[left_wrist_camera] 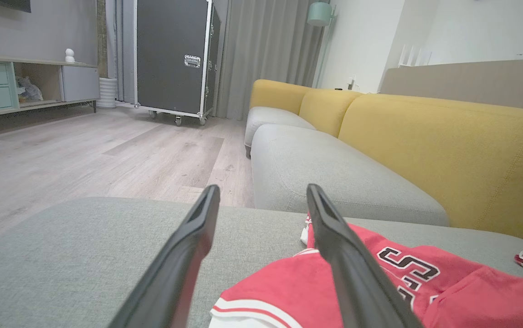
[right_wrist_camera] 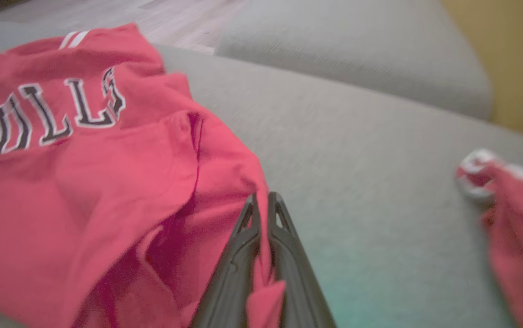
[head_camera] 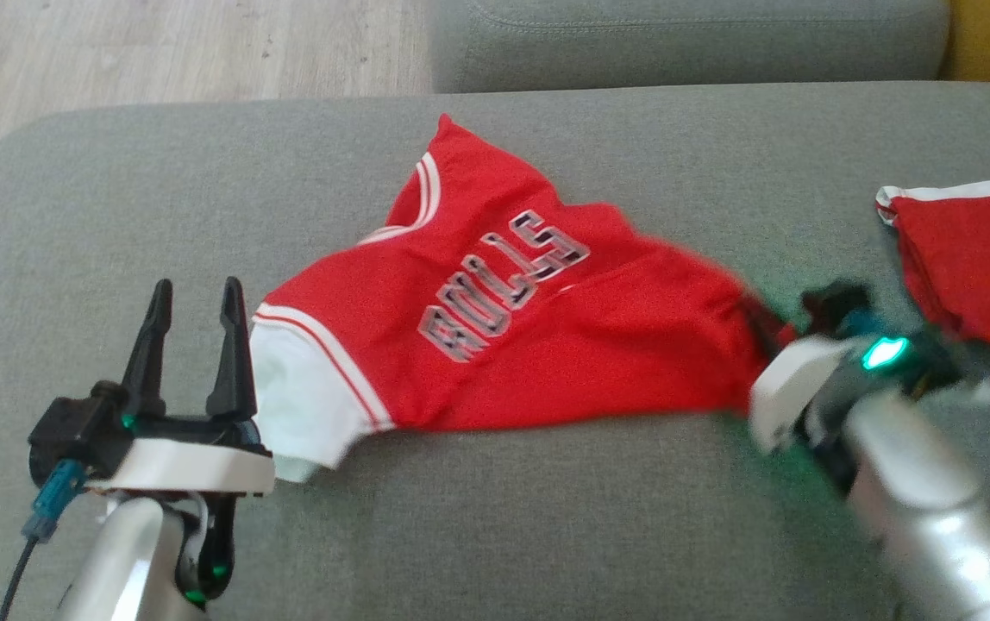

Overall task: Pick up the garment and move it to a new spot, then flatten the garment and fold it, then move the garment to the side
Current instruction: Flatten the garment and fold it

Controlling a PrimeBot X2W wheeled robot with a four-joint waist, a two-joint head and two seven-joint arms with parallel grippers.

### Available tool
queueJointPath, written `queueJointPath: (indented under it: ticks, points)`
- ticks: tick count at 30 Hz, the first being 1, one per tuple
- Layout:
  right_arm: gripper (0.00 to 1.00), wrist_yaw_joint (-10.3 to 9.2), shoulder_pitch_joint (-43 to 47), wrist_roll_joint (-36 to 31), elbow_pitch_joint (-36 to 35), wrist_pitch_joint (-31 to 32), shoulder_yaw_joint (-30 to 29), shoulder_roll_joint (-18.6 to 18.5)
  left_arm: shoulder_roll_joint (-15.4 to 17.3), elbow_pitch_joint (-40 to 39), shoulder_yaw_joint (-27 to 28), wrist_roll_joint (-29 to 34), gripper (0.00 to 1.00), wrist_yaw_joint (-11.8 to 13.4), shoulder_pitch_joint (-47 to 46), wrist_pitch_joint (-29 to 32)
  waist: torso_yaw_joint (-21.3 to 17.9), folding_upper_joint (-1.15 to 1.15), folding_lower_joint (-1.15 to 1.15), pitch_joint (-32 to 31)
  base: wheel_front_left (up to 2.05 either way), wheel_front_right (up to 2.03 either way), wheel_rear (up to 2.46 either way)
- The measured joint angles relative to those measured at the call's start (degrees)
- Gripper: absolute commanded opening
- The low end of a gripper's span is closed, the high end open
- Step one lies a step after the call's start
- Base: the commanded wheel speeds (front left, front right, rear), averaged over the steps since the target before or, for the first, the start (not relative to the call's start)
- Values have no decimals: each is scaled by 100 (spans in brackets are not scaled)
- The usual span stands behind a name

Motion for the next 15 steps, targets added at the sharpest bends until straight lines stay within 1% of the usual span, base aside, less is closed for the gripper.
queueJointPath:
  ticks: [3, 5, 6, 10, 11, 12, 15]
  points:
    - [0, 0, -499, -319, -11, -43, -155, -341, -99, 14, 25, 76, 100, -45, -11, 0, 26, 0, 0, 16, 0, 0, 0]
    - [0, 0, -845, -527, -36, -65, -211, -495, -172, 30, 26, 125, 100, -97, -27, 0, 61, 0, 0, 38, 0, 0, 0]
    - [0, 0, -1133, -694, -19, -67, -246, -600, -246, 68, 30, 174, 100, -145, -78, 0, 115, 0, 1, 58, 0, 0, 0]
    - [0, 0, -1425, -870, 288, -59, -193, -653, -378, 112, 35, 260, 100, -221, -186, 0, 237, 0, 1, 98, 0, 0, 0]
    - [31, 0, -1450, -894, 391, -62, -178, -655, -404, 130, 47, 267, 100, -249, -192, 0, 264, 0, 0, 107, 0, 0, 0]
    - [100, 0, -1467, -905, 500, -78, -160, -655, -431, 142, 57, 276, 100, -263, -191, 0, 287, 0, 0, 117, 0, 0, 0]
    - [100, 0, -1547, -895, 820, -118, -156, -641, -495, 167, 93, 345, 100, -298, -193, 0, 330, 0, 0, 148, 0, 0, 0]
